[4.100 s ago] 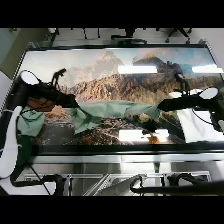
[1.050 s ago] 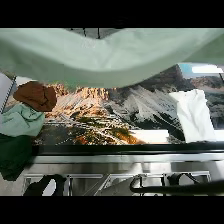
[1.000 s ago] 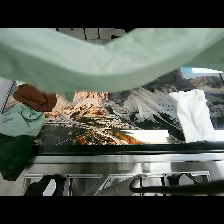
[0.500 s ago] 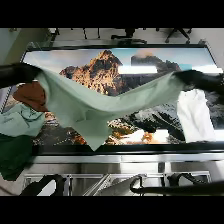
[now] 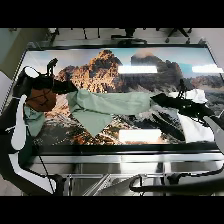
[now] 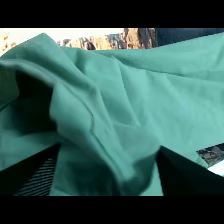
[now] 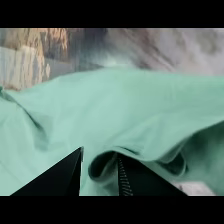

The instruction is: Fold the shirts.

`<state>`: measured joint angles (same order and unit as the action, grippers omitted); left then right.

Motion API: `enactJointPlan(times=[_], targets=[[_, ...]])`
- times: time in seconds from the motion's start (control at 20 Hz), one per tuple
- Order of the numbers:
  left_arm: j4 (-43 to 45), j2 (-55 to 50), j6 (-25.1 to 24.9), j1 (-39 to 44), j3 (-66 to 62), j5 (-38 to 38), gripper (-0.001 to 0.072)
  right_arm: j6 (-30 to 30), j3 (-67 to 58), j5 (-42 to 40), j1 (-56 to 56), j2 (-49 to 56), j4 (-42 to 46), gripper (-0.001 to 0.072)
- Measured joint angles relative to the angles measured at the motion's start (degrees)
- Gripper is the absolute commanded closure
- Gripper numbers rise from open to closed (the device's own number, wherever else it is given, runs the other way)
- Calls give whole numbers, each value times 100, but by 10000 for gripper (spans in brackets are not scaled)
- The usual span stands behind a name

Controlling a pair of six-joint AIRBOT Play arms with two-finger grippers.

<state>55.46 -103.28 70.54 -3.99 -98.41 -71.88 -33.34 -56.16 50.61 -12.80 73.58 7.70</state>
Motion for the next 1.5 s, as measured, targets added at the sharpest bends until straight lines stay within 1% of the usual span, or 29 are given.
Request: enactJointPlan(times=[0.05, 0.1, 0.15, 0.3, 0.45, 0.5, 0.55, 0.7, 0.85, 1.05, 1.15, 1.2, 1.25, 1.3, 1.35, 1.4, 1.45, 1.5], targets=[[0, -118, 66, 0, -260, -149, 4, 35, -144, 46, -26, 15, 90, 404], [4, -205, 151, -9, -525, -319, 3, 35, -280, 125, -68, 2, 229, 333], [2, -262, 240, -24, -754, -498, 3, -46, -407, 181, -133, -48, 433, 317], [39, -352, 511, -74, -1213, -1123, 3, -485, -612, 354, -387, -254, 1086, 316], [44, -310, 697, -85, -1102, -1692, 3, -802, -686, 734, -627, -365, 1602, 307], [44, -245, 715, -81, -916, -1805, 4, -881, -697, 861, -680, -380, 1725, 188], [44, -146, 750, -72, -643, -1899, 3, -966, -706, 1001, -730, -396, 1869, 117], [46, 205, 750, -55, 409, -1945, 3, -1355, -710, 1325, -804, -415, 2369, 118], [48, 614, 680, -46, 1602, -1683, 4, -1665, -621, 1515, -804, -404, 2885, 118], [39, 1001, 592, 94, 2938, -1123, 3, -1838, -533, 1580, -675, -216, 3156, 118], [-33, 1040, 568, 306, 3388, -706, 3, -1878, -516, 1532, -514, -72, 3193, 121], [-76, 1019, 553, 426, 3519, -509, 4, -1878, -514, 1443, -413, 0, 3191, 143], [-179, 957, 553, 586, 3615, -299, 6, -1897, -509, 1318, -282, 76, 3152, 143], [-267, 901, 553, 715, 3633, -160, 136, -1897, -507, 1178, -166, 133, 3104, 150], [-317, 820, 553, 846, 3604, 55, 423, -1897, -509, 1069, -66, 166, 3016, 305], [-308, 734, 549, 946, 3539, 247, 662, -1895, -511, 942, 17, 195, 2949, 515], [-245, 647, 542, 1027, 3438, 365, 693, -1871, -520, 844, 83, 219, 2835, 604], [-195, 608, 531, 1091, 3298, 466, 694, -1801, -538, 780, 129, 221, 2686, 697]])
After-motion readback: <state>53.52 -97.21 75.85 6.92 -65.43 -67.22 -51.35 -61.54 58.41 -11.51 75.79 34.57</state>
